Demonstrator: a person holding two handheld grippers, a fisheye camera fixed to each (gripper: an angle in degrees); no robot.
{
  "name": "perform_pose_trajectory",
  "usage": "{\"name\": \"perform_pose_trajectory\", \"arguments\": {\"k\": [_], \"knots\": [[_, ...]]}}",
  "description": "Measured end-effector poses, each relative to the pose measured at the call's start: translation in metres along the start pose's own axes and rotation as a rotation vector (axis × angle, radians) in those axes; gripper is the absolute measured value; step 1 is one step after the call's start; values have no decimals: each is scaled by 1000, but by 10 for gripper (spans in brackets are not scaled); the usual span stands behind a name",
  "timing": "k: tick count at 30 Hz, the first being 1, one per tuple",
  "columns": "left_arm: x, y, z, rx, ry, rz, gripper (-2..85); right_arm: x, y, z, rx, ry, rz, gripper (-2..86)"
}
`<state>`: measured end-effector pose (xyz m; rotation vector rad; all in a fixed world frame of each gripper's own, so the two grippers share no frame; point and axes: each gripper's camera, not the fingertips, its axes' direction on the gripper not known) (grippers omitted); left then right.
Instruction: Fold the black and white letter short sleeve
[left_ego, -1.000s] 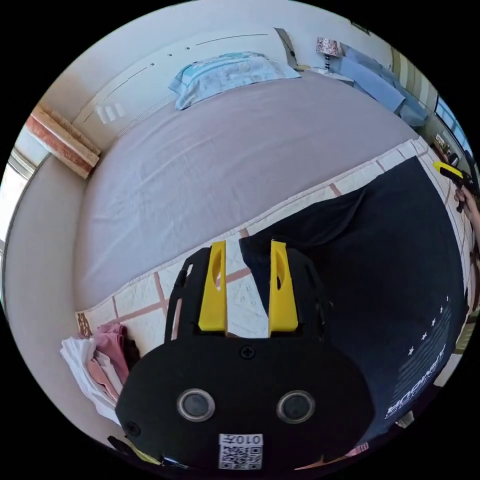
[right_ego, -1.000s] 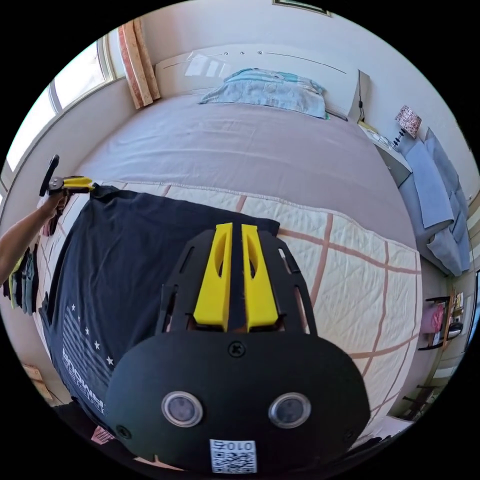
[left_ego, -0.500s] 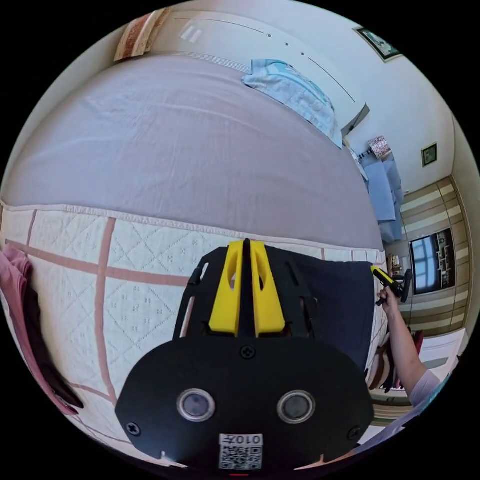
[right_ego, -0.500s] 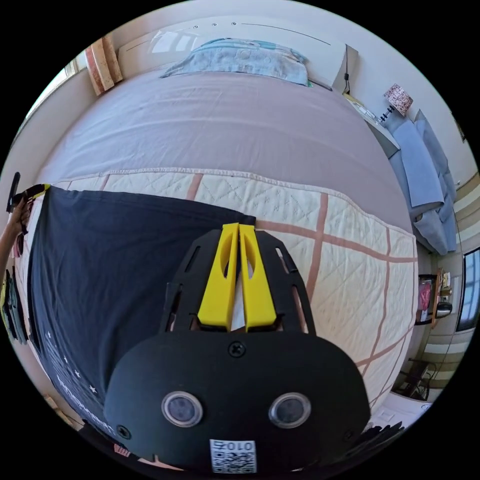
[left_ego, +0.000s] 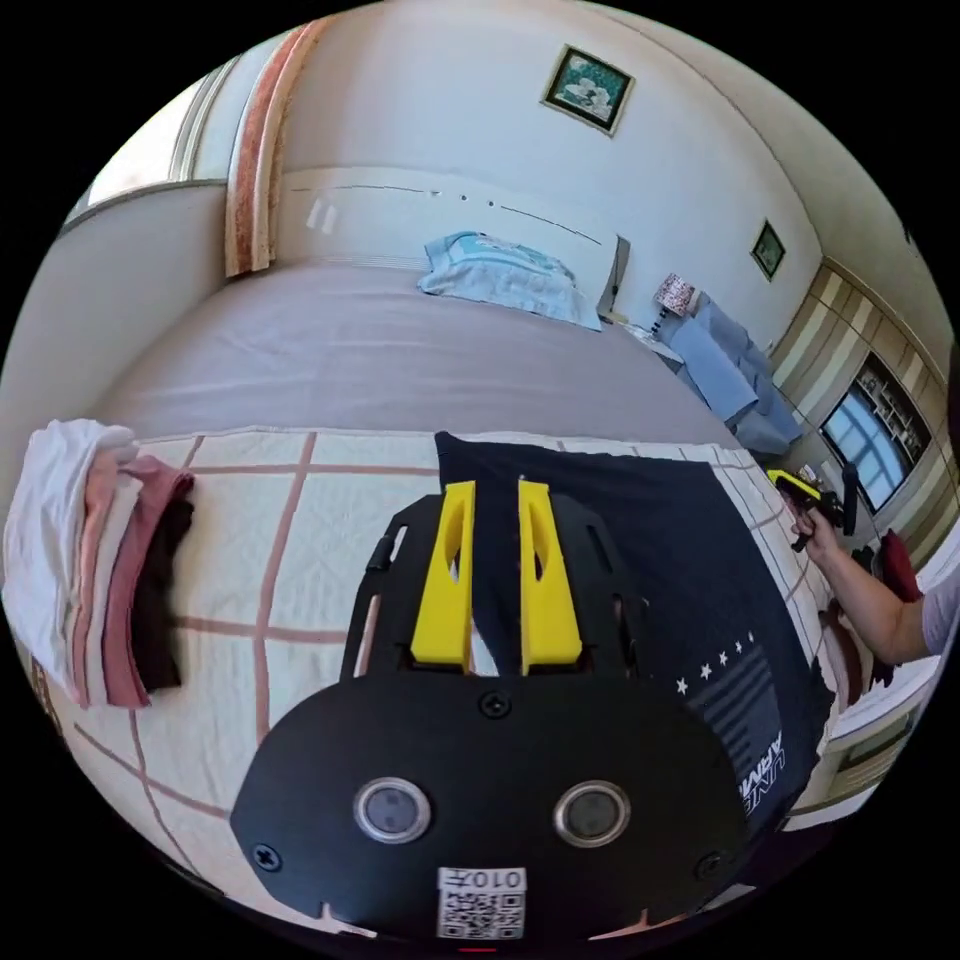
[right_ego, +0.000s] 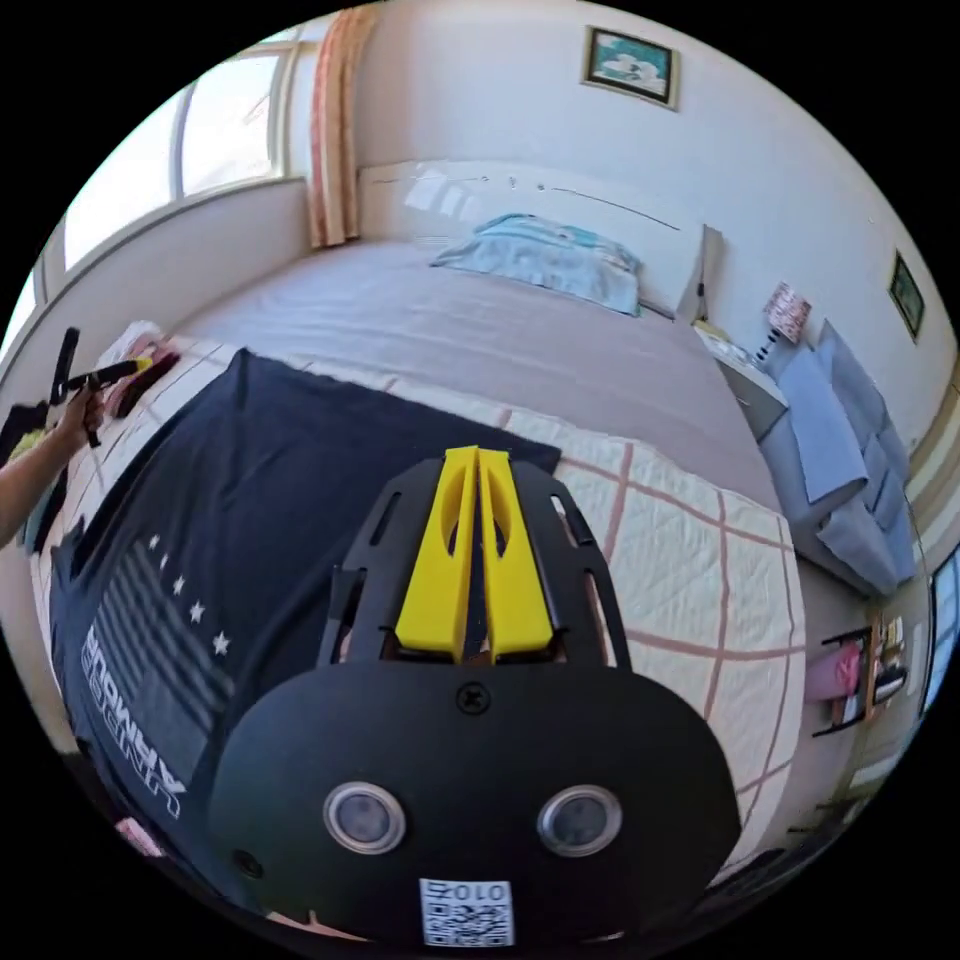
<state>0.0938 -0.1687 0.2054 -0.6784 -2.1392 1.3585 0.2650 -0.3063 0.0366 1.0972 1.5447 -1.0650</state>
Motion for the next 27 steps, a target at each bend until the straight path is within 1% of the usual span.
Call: {"name": "perform_pose_trajectory", "arguments": {"k": [2, 4, 6, 7, 8, 9, 10, 11, 12, 14, 15, 17, 19, 21, 23, 26, 27], "knots": [[20, 69, -63, -11, -90, -68, 77, -33, 33, -20, -55, -45, -65, 23], [28, 116, -109, -56, -172, -162, 79, -57, 70, -42, -89, -96, -38, 24], [32, 162, -155, -97, -240, -286, 80, -78, 122, -68, -175, -154, 89, 25], [33, 191, -182, -146, -282, -372, 80, -82, 137, -74, -197, -165, 132, 26], [34, 219, -204, -202, -291, -468, 80, -90, 166, -85, -247, -201, 240, 28], [35, 233, -214, -225, -265, -515, 80, -101, 195, -96, -285, -275, 350, 30], [37, 259, -229, -270, -184, -592, 81, -109, 207, -101, -294, -328, 382, 32], [42, 282, -238, -327, -114, -644, 80, -132, 226, -107, -342, -407, 366, 38], [46, 292, -239, -371, -78, -660, 80, -161, 240, -109, -444, -406, 282, 41], [61, 327, -240, -572, -44, -721, 80, -198, 254, -110, -527, -403, 159, 47], [64, 334, -241, -593, -25, -748, 80, -212, 258, -109, -530, -401, 118, 49], [70, 357, -247, -598, 35, -871, 80, -227, 258, -107, -526, -390, 62, 49], [78, 361, -247, -632, 50, -888, 80, -241, 257, -102, -534, -385, -14, 48], [93, 354, -247, -671, 38, -816, 80, -263, 262, -97, -565, -358, -132, 45], [120, 335, -245, -711, 21, -630, 78, -278, 268, -93, -577, -317, -206, 44], [147, 322, -239, -746, 80, -486, 75, -300, 274, -84, -572, -304, -326, 44], [151, 320, -238, -741, 91, -475, 75, -308, 276, -76, -583, -256, -386, 45]]}}
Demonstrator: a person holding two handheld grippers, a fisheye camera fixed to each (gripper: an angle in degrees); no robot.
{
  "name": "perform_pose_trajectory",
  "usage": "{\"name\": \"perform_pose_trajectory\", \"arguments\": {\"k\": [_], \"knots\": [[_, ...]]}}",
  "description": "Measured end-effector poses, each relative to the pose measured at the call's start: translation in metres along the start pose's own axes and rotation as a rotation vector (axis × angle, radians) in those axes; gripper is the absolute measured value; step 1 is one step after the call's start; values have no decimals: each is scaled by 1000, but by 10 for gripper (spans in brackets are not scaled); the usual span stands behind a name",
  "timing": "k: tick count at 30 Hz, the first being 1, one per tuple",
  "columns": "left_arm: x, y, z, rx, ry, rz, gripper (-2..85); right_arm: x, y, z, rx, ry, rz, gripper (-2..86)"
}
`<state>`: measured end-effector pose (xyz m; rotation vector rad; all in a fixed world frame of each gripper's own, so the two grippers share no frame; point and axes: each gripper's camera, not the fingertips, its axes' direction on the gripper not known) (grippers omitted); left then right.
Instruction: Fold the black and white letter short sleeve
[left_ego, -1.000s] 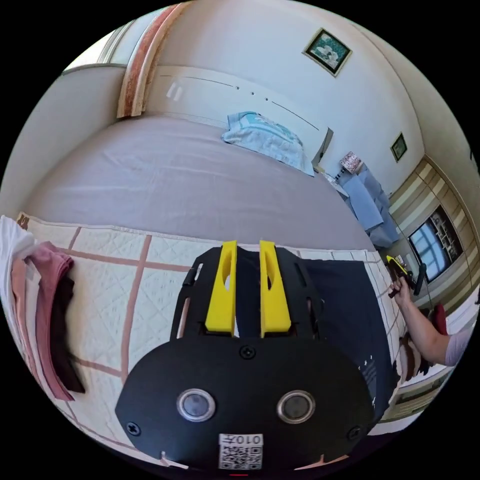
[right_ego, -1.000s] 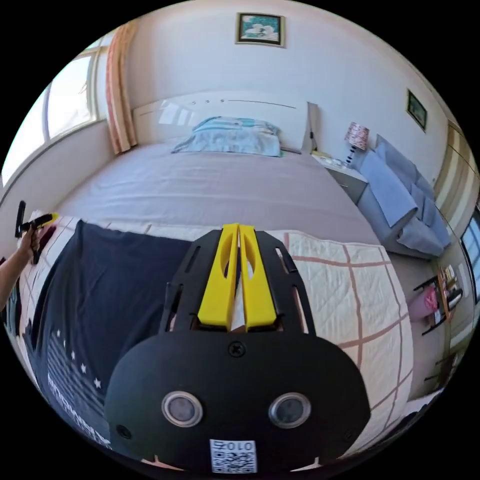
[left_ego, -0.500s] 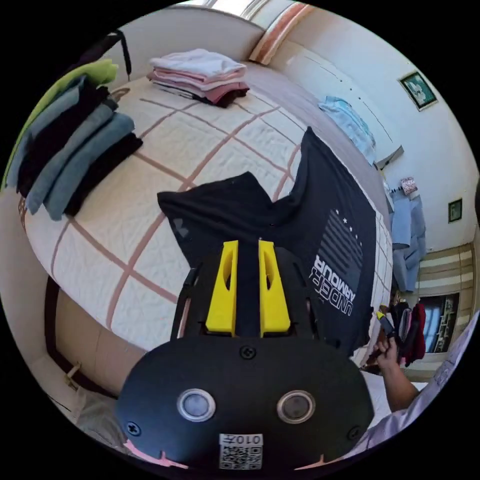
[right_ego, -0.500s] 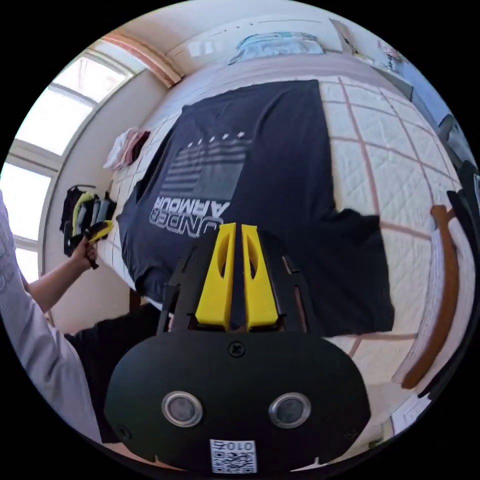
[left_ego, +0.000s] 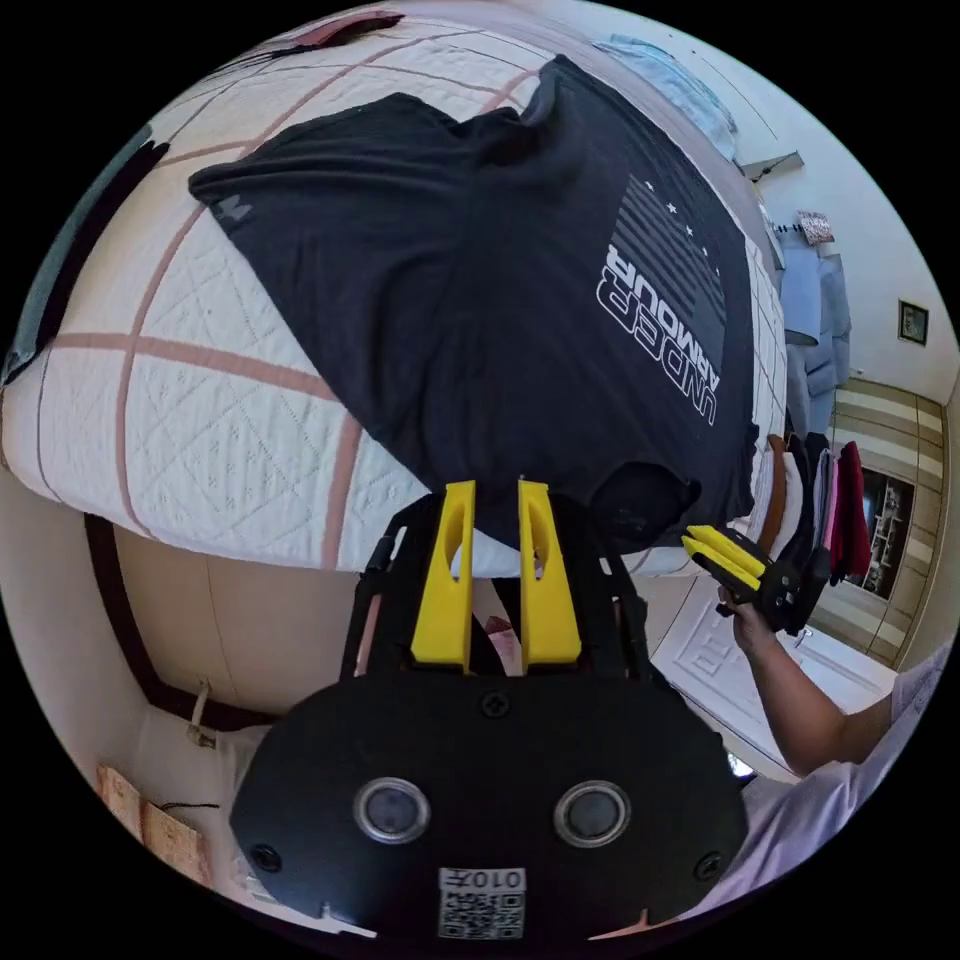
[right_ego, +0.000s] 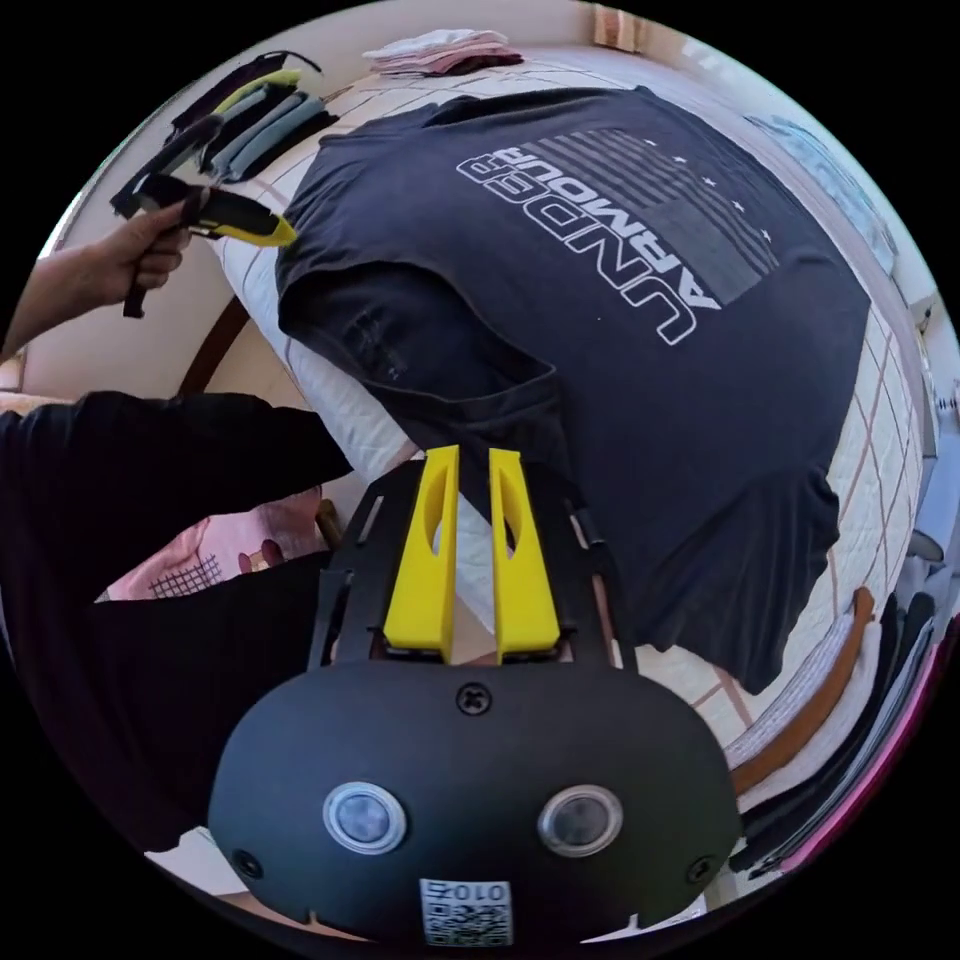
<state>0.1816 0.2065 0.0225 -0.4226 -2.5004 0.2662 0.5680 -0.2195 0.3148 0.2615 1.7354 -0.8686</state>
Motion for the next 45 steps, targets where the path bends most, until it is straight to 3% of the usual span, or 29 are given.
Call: {"name": "perform_pose_trajectory", "arguments": {"k": [9, 20, 24, 27, 32, 35, 38, 40, 42, 45], "knots": [[50, -5, 4, -77, -87, 191, 50, -4, -4, 10, -48, 56, -93, 30], [63, -4, 1, -172, -133, 148, -1, -46, 36, 51, -125, 39, -129, 31], [76, -5, -4, -213, -190, 176, -2, -25, 53, 48, -104, -114, 46, 23], [93, -5, -19, -147, -236, 232, -2, -16, 75, 45, -133, -159, 133, 16], [151, -7, -21, -70, -337, 498, -1, 6, 76, 25, 30, -153, 264, 14], [144, -14, 16, -258, -273, 415, 1, 22, 67, 52, -22, -222, 354, 15], [124, -14, 9, -208, -134, 258, 0, 38, 87, 62, 22, -368, 461, 19], [120, -11, -4, -164, -91, 212, -1, 53, 115, 40, 143, -314, 612, 23], [128, -6, -17, -117, -152, 259, -2, 81, 174, 12, 301, -180, 945, 30], [152, -4, -23, -134, -268, 365, -2, 112, 248, 7, 463, -66, 1272, 45]]}}
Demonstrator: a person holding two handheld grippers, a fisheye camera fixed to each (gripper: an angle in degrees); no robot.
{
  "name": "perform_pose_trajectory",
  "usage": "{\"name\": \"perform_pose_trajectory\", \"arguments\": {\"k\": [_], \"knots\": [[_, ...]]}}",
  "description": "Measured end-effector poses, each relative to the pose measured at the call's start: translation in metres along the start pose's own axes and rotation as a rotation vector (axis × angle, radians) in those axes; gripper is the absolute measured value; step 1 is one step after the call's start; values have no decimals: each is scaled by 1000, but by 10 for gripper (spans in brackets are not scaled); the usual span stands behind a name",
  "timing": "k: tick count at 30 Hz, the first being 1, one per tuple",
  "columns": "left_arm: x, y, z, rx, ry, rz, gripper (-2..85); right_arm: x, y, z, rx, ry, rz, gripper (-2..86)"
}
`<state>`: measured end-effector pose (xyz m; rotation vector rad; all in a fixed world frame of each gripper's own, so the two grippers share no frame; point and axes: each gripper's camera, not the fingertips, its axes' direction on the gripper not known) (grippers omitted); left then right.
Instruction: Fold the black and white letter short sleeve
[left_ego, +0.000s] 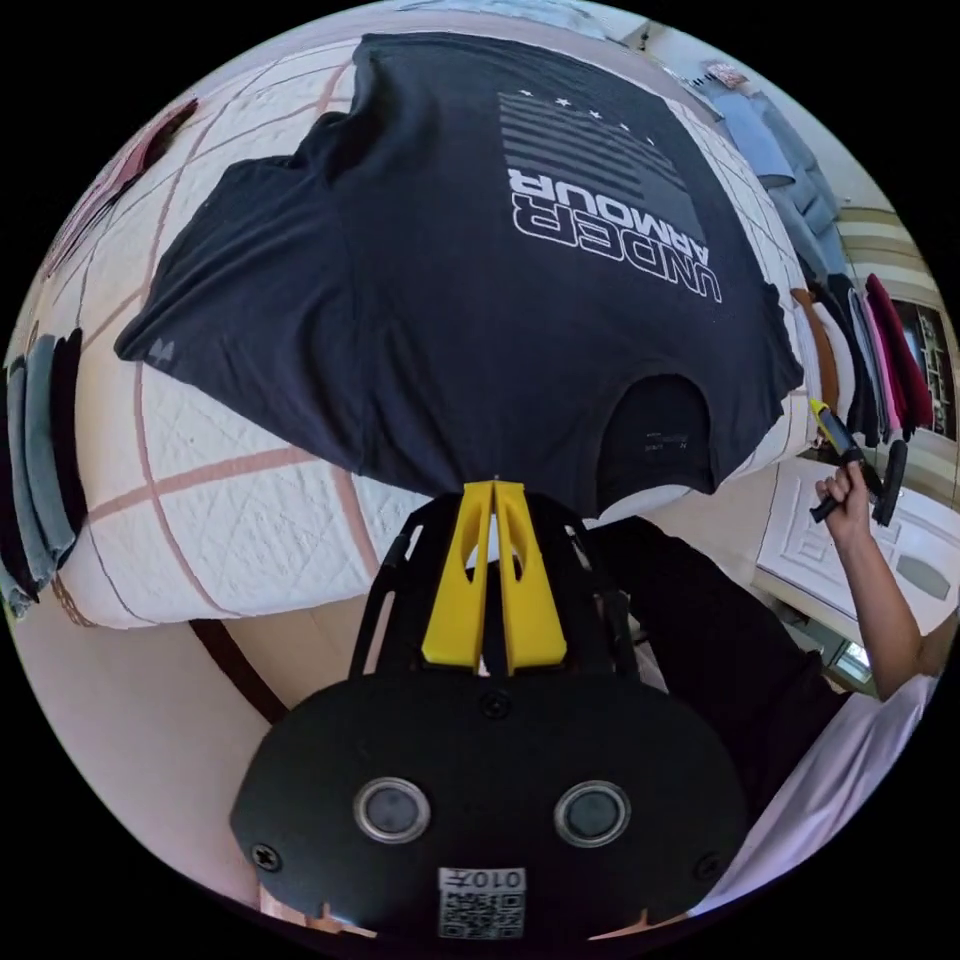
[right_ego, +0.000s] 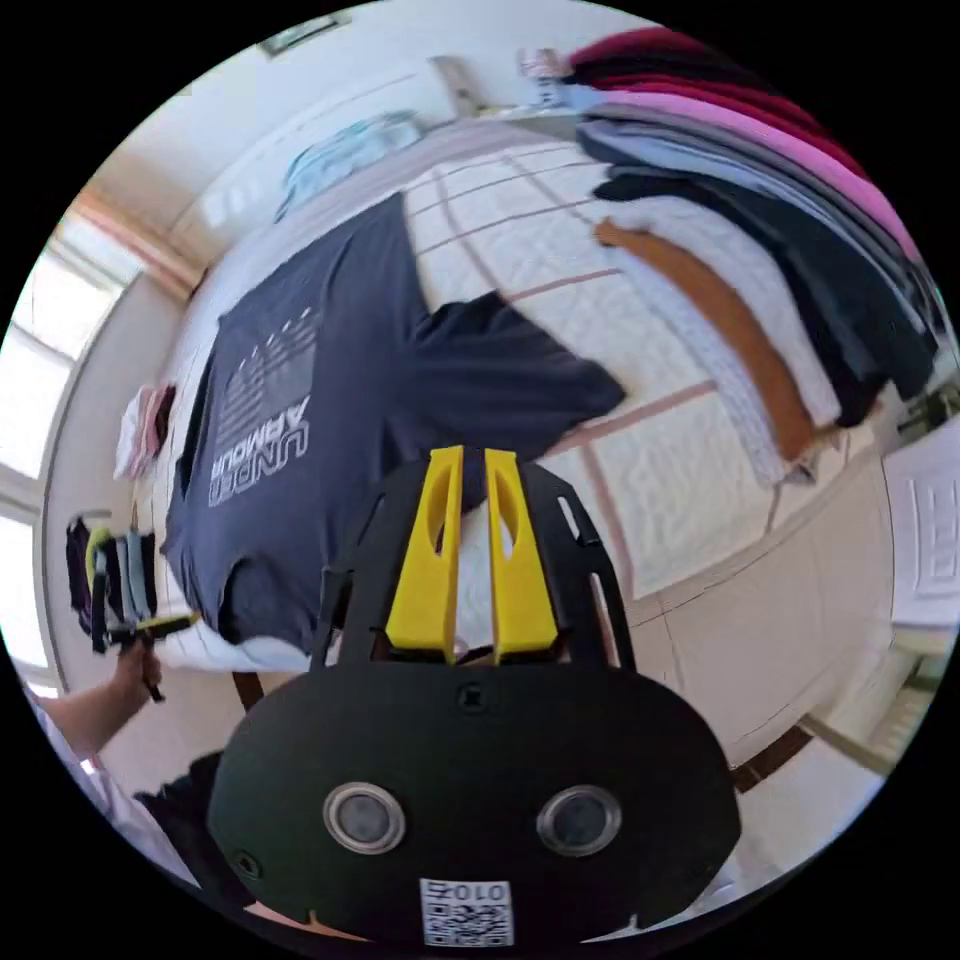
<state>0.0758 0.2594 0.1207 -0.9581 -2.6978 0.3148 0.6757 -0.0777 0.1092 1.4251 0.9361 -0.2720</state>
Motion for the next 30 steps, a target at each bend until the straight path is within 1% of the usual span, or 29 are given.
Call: {"name": "perform_pose_trajectory", "arguments": {"k": [2, 5, 7, 9, 11, 13, 16, 19, 20, 21, 22, 23, 24, 25, 26, 27, 28, 30], "knots": [[26, -15, -8, 19, -49, 91, -2, 29, -10, 6, 6, 47, 74, 64], [64, -39, -17, 66, -58, 168, -2, 49, -25, 21, 25, 61, 56, 89], [86, -50, -22, 110, -25, 195, -2, 54, -32, 31, 27, 47, 35, 96], [105, -59, -24, 129, 16, 221, -2, 58, -36, 46, -39, 33, 10, 95], [126, -65, -22, 134, 36, 262, -2, 59, -33, 52, -64, 36, 9, 82], [136, -67, -19, 123, 39, 288, -2, 60, -28, 51, -42, 60, 18, 68], [139, -69, -18, 110, 75, 288, -2, 68, -27, 45, -62, -37, 81, 43], [134, -70, -23, 115, 106, 278, -2, 69, -29, 23, 5, -139, 140, 37], [131, -70, -25, 119, 100, 280, -2, 56, -32, 6, 61, -173, 109, 37], [130, -70, -27, 122, 95, 281, -2, 31, -36, -11, 93, -181, 29, 37], [126, -70, -30, 130, 85, 282, -2, 13, -38, -19, 100, -173, -30, 36], [122, -70, -33, 142, 87, 278, -2, -30, -39, -28, 92, -168, -191, 36], [120, -71, -34, 148, 93, 274, -2, -77, -34, -27, 44, -181, -364, 36], [115, -72, -35, 159, 111, 260, -2, -99, -30, -23, 8, -188, -439, 36], [110, -75, -35, 164, 129, 241, -2, -138, -17, -8, -58, -191, -563, 36], [108, -76, -35, 164, 136, 232, -2, -166, -4, 15, -122, -162, -649, 35], [103, -78, -35, 165, 148, 218, -2, -176, 2, 28, -156, -144, -673, 36], [97, -81, -37, 161, 164, 202, -2, -198, 16, 71, -283, -121, -709, 36]]}}
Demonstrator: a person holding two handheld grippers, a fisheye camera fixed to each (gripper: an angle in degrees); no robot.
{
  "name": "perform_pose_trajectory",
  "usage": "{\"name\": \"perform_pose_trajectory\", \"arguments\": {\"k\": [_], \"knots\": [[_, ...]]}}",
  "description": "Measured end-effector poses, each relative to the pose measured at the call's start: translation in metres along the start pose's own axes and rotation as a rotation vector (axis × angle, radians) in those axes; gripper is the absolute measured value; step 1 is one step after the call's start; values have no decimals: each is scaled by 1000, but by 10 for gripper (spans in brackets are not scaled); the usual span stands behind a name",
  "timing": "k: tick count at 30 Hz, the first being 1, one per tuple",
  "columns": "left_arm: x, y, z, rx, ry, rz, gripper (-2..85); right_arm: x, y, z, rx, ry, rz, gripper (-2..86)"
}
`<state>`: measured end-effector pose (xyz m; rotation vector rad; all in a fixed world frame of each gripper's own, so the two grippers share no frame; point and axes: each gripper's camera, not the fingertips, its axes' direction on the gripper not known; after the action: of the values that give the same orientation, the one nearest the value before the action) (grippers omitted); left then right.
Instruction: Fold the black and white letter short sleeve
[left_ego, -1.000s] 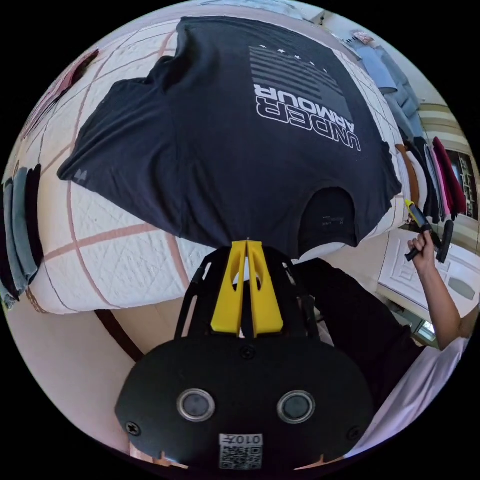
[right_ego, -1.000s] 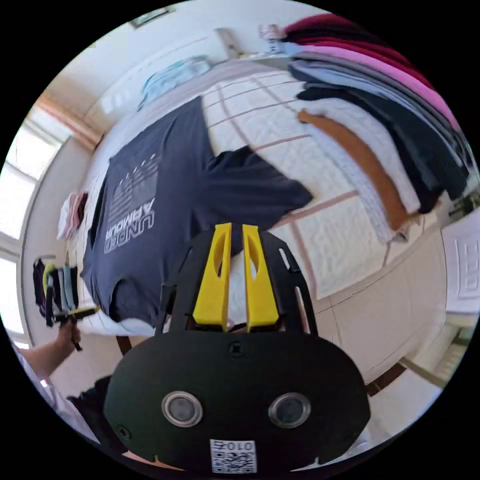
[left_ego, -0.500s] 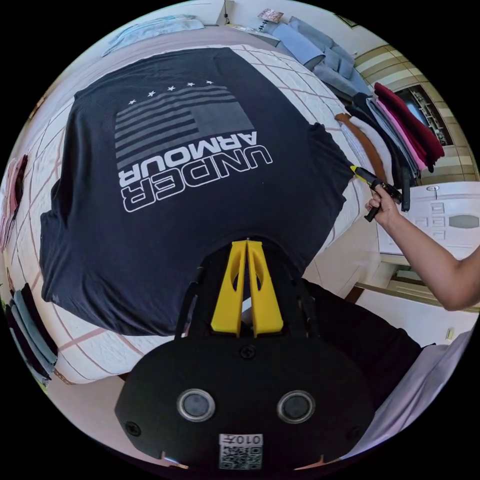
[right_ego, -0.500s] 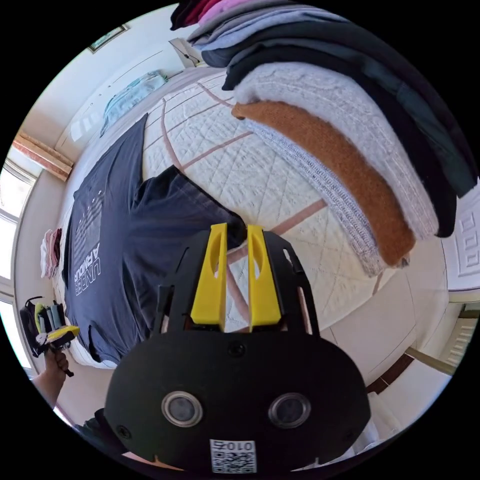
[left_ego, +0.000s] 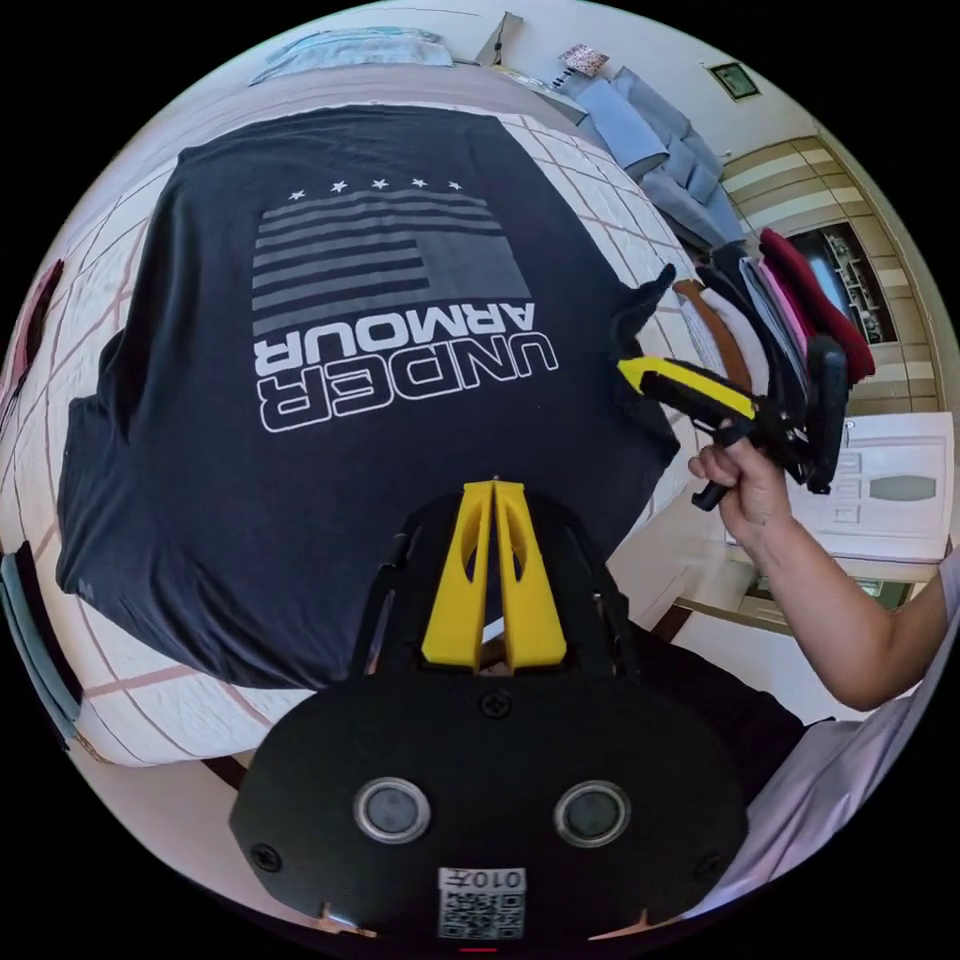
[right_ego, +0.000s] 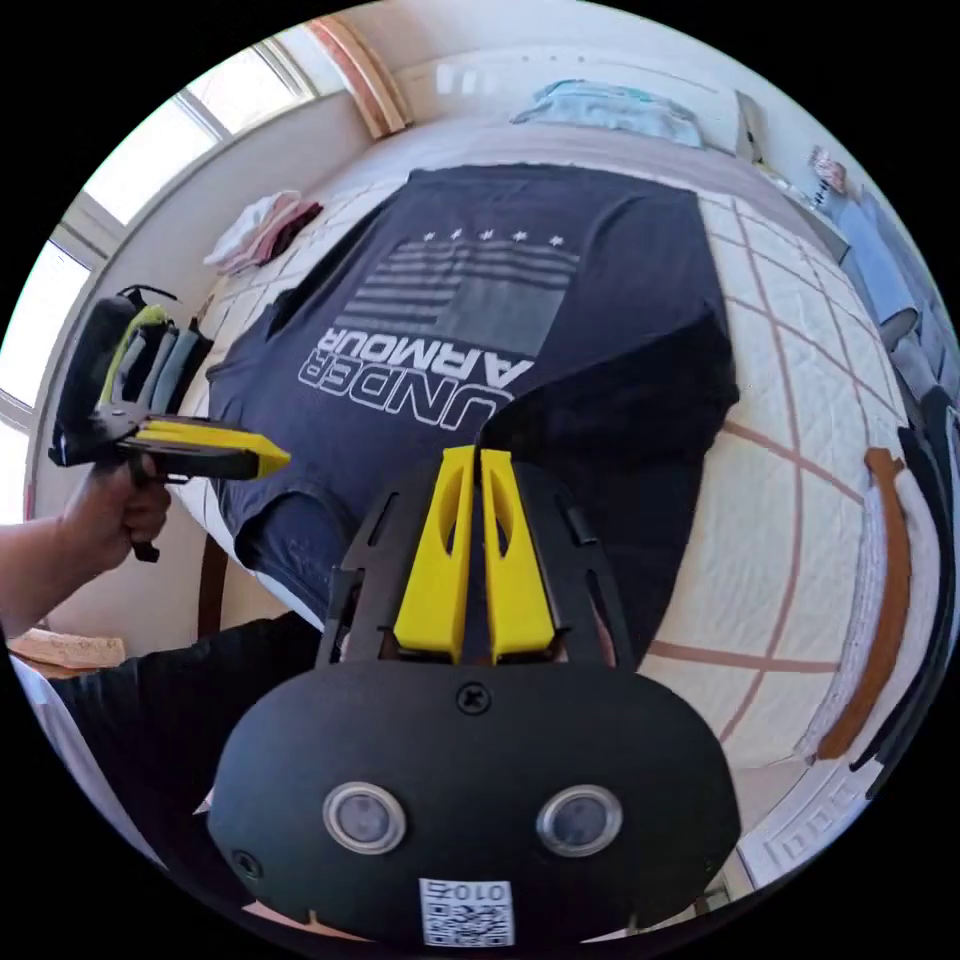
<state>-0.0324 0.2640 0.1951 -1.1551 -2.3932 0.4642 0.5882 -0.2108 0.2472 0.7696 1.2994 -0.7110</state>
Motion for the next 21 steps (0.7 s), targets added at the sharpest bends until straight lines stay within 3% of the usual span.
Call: {"name": "perform_pose_trajectory", "arguments": {"k": [8, 14, 18, 21], "knots": [[-15, -44, -6, 25, 98, 72, 1, -5, -6, 10, 15, 1, -2, 40], [13, -68, -20, 103, 92, 142, -1, -14, -6, -15, 64, -159, -119, 55], [9, -39, -27, 135, 40, 75, -1, -15, -3, -38, 135, -52, -103, 37], [-7, -12, -34, 130, 8, 27, -1, -6, -17, -18, 29, 37, -81, 31]]}}
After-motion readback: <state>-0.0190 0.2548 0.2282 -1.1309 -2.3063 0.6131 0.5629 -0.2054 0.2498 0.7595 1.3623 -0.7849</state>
